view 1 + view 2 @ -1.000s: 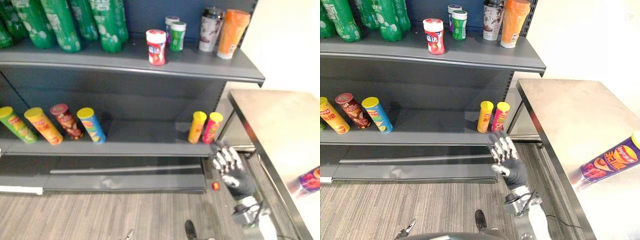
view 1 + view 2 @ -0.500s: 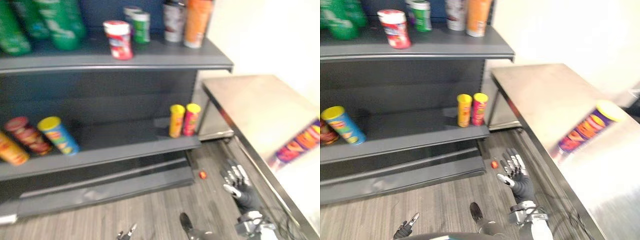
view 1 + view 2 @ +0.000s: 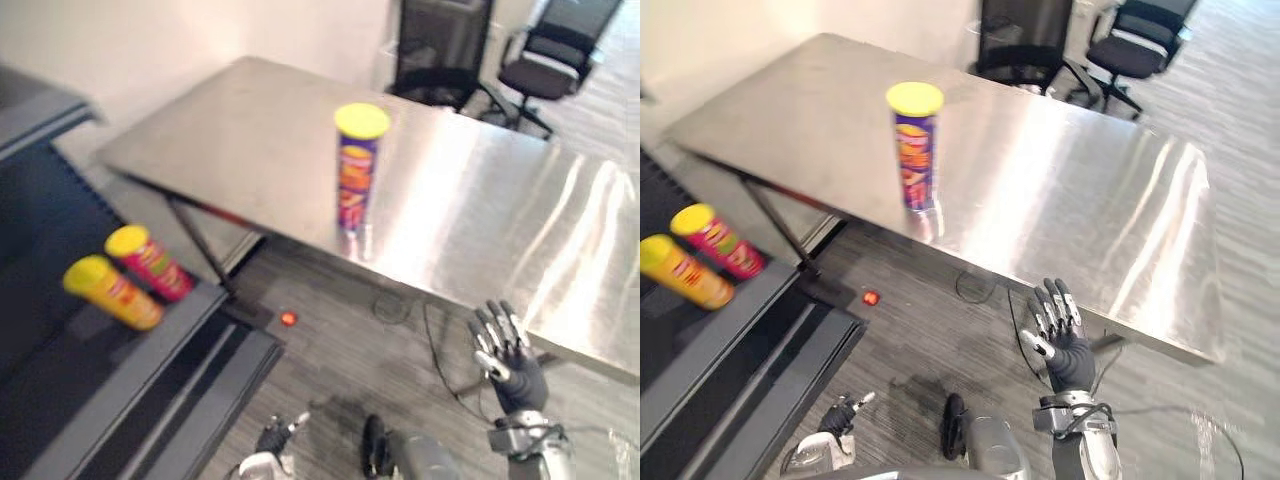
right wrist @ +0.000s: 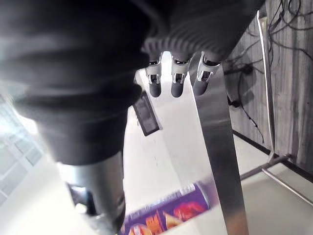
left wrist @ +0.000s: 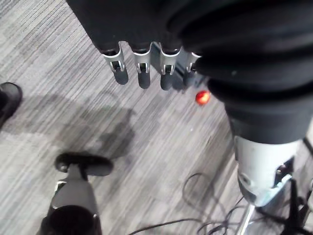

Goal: Put the gum and the chips on the shelf.

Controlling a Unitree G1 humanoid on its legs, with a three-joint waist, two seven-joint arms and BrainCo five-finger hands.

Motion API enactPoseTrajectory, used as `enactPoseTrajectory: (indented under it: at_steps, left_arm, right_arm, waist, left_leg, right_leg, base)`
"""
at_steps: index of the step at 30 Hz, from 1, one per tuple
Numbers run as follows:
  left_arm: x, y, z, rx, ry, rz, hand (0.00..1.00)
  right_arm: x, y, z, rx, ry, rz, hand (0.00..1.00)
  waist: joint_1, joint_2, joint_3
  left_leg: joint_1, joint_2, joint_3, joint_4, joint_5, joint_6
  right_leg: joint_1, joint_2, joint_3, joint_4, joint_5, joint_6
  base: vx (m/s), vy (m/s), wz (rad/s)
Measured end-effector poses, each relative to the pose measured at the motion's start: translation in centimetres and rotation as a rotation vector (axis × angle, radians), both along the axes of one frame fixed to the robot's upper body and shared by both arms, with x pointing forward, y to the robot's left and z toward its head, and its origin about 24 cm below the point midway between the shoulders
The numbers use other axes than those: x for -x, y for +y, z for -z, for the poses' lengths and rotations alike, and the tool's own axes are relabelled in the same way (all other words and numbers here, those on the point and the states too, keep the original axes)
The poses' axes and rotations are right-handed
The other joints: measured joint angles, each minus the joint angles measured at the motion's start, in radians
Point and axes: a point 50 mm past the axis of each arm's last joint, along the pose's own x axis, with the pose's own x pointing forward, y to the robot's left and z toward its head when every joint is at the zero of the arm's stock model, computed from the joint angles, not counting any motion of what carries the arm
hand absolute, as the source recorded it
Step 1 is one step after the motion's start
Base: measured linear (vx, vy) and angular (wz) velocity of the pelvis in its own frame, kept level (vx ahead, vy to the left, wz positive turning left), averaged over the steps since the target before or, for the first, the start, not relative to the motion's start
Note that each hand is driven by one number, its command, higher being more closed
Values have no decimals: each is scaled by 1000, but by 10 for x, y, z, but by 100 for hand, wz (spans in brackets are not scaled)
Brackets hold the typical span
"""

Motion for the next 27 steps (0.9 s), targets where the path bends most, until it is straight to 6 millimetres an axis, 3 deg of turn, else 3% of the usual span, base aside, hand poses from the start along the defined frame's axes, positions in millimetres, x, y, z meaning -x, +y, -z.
enactPoseTrajectory:
  at_steps: [3, 5, 9, 11, 14, 15, 16, 17, 18, 20, 21, 24, 26, 27]
  left_arm:
    - [-1, -4, 0, 2, 5, 31, 0]
    - [-2, -10, 2, -2, 18, 83, 0]
    - [0, -13, 3, 0, 26, 96, 0]
    - [7, -12, 4, 0, 41, 89, 0]
    - [10, -8, 5, 4, 41, 41, 0]
    - [10, -6, 5, 5, 35, 13, 0]
    - [12, -2, 4, 1, 30, -21, 0]
    - [12, 0, 4, 0, 20, -36, 0]
    - [10, 5, 1, 2, -6, -88, 0]
    - [14, 17, -1, -11, -24, -151, 0]
    - [22, 24, 0, -24, -14, -180, 0]
    - [38, 30, 2, -31, 12, -226, 0]
    - [43, 29, 3, -28, 26, -245, 0]
    - [48, 31, 4, -28, 35, -272, 0]
  right_arm:
    - [3, 2, 7, -11, 32, -7, 0]
    - [17, -2, 14, -34, 82, 20, 0]
    - [19, -7, 14, -33, 86, 37, 0]
    - [20, -8, 14, -28, 88, 43, 0]
    - [28, -16, 16, -7, 115, 73, 0]
    - [29, -17, 16, 4, 122, 62, 0]
    - [28, -16, 16, 8, 121, 45, 0]
    - [27, -15, 16, 9, 119, 41, 0]
    - [28, -15, 16, 11, 122, 38, 0]
    - [29, -12, 18, 4, 131, 28, 0]
    - [30, -10, 18, -2, 136, 18, 0]
    - [30, -12, 18, 15, 133, 13, 0]
    - [35, -22, 17, 56, 140, 44, 0]
    - [38, -28, 19, 69, 155, 69, 0]
  waist:
    - [-1, -3, 1]
    - [-3, -8, 5]
    - [-2, -10, 6]
    - [0, -12, 6]
    - [2, -13, 5]
    - [8, -12, 3]
    - [15, -17, 4]
    - [24, -15, 3]
    - [43, -19, 2]
    - [61, -24, 2]
    - [58, -42, 4]
    - [62, -32, -4]
    - [67, -5, -14]
    - [66, -5, -22]
  left_leg:
    - [-8, 16, 0, 8, 38, 29]
    - [-7, 84, -72, 111, 58, 53]
    - [6, 65, -84, 128, 88, 53]
    - [2, 80, -92, 196, 112, 84]
    - [-72, 114, -281, 370, 226, 151]
    - [-119, 113, -391, 436, 288, 171]
    - [-175, 92, -525, 497, 253, 165]
    - [-200, 73, -585, 519, 217, 159]
    - [-247, 24, -689, 539, 142, 145]
    - [-283, 4, -747, 491, 68, 130]
    - [-308, 0, -770, 410, 48, 136]
    - [-376, -63, -880, 127, 54, 117]
    - [-386, -83, -906, -22, 169, 94]
    - [-372, -91, -903, -47, 186, 73]
  right_leg:
    - [11, 43, 40, -51, 6, -7]
    - [86, 73, 46, -115, 15, -16]
    - [113, 85, 95, -119, 10, -21]
    - [121, 87, 127, -128, 7, -16]
    - [165, 87, 177, -166, 10, -11]
    - [179, 89, 209, -170, 11, -14]
    - [183, 93, 247, -168, 1, -30]
    - [185, 93, 269, -165, 0, -34]
    - [191, 89, 310, -157, 1, -45]
    - [219, 79, 351, -159, -2, -47]
    - [235, 66, 359, -160, -10, -41]
    - [241, 26, 368, -149, -36, -4]
    - [238, 21, 365, -123, -60, 33]
    - [241, 9, 368, -101, -78, 58]
  base:
    - [132, -86, -45]
    - [139, -88, -9]
    - [73, 24, -34]
    - [24, 26, -49]
    - [70, 12, -42]
    - [95, 52, -63]
    - [100, 71, -72]
    - [98, 103, -87]
    - [95, 100, -94]
    - [116, 120, -74]
    - [116, 150, -24]
    - [80, 179, -6]
    - [86, 252, 1]
    - [127, 271, 2]
